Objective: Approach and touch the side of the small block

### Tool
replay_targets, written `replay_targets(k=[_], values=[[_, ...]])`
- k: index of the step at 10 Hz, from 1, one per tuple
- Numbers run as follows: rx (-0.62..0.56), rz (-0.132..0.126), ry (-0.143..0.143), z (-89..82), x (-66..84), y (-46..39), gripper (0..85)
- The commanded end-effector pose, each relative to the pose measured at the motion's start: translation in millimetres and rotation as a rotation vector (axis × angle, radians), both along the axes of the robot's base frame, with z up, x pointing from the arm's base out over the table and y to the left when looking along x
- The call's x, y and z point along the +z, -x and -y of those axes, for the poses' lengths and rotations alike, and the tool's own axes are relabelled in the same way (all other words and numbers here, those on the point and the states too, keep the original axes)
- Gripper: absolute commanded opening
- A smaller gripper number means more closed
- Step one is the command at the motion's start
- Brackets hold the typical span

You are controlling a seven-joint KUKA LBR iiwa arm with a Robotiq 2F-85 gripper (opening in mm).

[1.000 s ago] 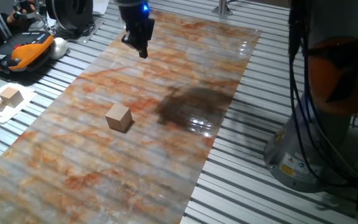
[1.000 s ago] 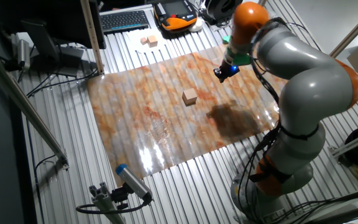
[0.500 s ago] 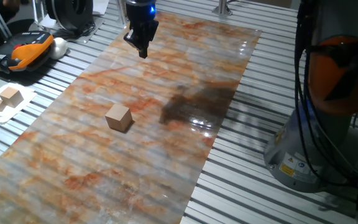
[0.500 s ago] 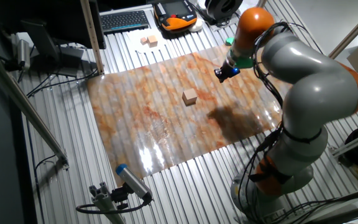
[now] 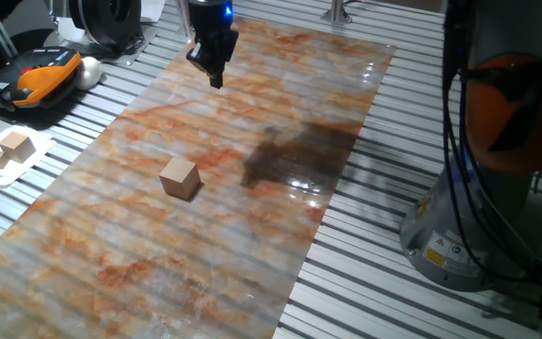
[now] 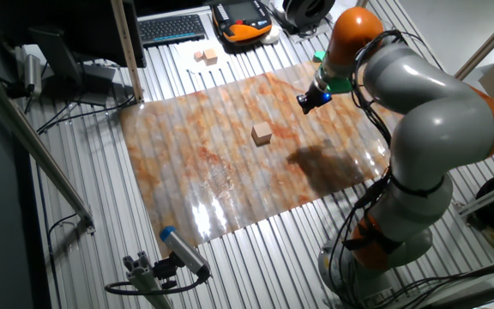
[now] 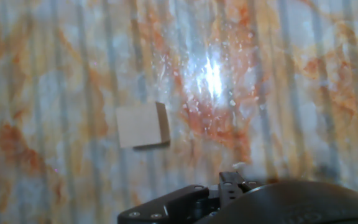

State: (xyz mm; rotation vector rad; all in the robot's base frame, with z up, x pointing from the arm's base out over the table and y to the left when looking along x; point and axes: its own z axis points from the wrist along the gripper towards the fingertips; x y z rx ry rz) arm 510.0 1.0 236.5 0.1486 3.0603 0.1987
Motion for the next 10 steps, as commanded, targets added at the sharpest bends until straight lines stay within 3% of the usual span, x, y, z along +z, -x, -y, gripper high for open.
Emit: replay_targets(k=[1,2,3,5,7,10], values=[[-0.019,-0.034,-0.006,0.2,0.1,-0.1,0.0],[-0.034,-0.083,0.011,0.2,0.1,-0.1,0.0],[-0.058,-0.102,0.011,0.2,0.1,-0.1,0.0],[-0.077,-0.098,0.046,0.2,0.1,-0.1,0.0],[-0.103,-0.098,0.035,-20.7,-9.1,-6.9,0.0],[-0.116,-0.096,0.068,-47.4,-30.2,-12.8,0.0]])
